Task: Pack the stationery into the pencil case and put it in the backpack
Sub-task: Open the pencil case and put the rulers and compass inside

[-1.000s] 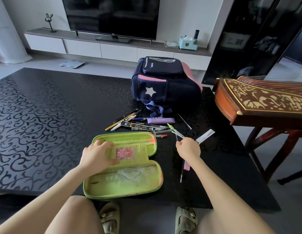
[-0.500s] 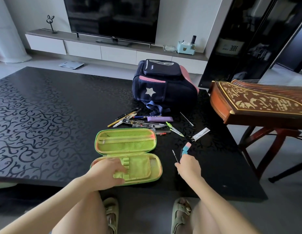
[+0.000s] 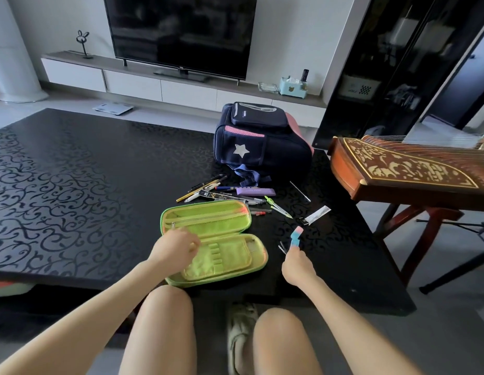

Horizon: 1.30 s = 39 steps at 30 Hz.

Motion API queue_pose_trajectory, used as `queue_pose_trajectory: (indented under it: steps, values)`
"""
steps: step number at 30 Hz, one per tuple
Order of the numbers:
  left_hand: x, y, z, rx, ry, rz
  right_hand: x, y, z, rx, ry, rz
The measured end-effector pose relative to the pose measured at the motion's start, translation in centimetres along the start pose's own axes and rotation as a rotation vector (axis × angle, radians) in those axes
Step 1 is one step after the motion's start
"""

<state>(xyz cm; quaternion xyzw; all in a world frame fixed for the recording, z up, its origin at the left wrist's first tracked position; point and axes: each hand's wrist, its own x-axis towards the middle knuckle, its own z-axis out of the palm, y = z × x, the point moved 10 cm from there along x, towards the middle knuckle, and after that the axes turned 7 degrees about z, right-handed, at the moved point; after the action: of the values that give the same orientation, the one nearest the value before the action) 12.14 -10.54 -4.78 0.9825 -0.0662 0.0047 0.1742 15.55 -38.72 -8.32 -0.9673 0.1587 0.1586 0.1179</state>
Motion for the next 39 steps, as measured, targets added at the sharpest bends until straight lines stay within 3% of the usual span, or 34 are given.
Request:
queue_pose_trajectory:
  steps: [5, 11, 14, 17, 20, 22, 26, 32, 35, 39]
  values:
    - [1.1, -4.1, -1.6, 0.126, 0.065, -0.283, 0.5, -2.0, -0.1, -0.035, -0.067, -0.129]
    - [2.6, -6.9, -2.5, -0.081, 0.249, -0.403, 1.4, -6.1, -3.5, 0.158, 0.030, -0.290]
    - [3.0, -9.6, -2.1, -0.343, 0.320, -0.528, -0.1, -11.4, -2.9, 0.209, -0.019, -0.474]
    - [2.5, -12.4, -0.5, -0.784, 0.368, -0.673, -2.0, -17.4, -0.3, 0.165, -0.086, -0.619]
    - [2.6, -12.1, 0.9, -1.203, 0.331, -0.676, -2.2, -22.1, 2.5, 0.151, -0.087, -0.563]
    - [2.6, -11.5, 0.9, -1.307, 0.302, -0.653, -2.0, -23.6, 3.2, 0.183, -0.045, -0.437]
    - [2.1, -11.8, 0.8, -1.289, 0.320, -0.647, -2.6, -25.1, 3.9, 0.210, -0.020, -0.343]
    - [1.8, -11.0, 0.1, -1.119, 0.380, -0.561, -3.1, -24.8, 3.7, -0.019, -0.022, -0.438]
    - [2.3, -10.2, -1.2, -0.981, 0.400, -0.495, -2.6, -23.4, 2.1, -0.125, 0.084, -0.486]
    - [3.0, -11.1, -3.7, -0.769, 0.478, -0.453, 1.7, -17.4, -2.7, -0.146, 0.234, -0.339]
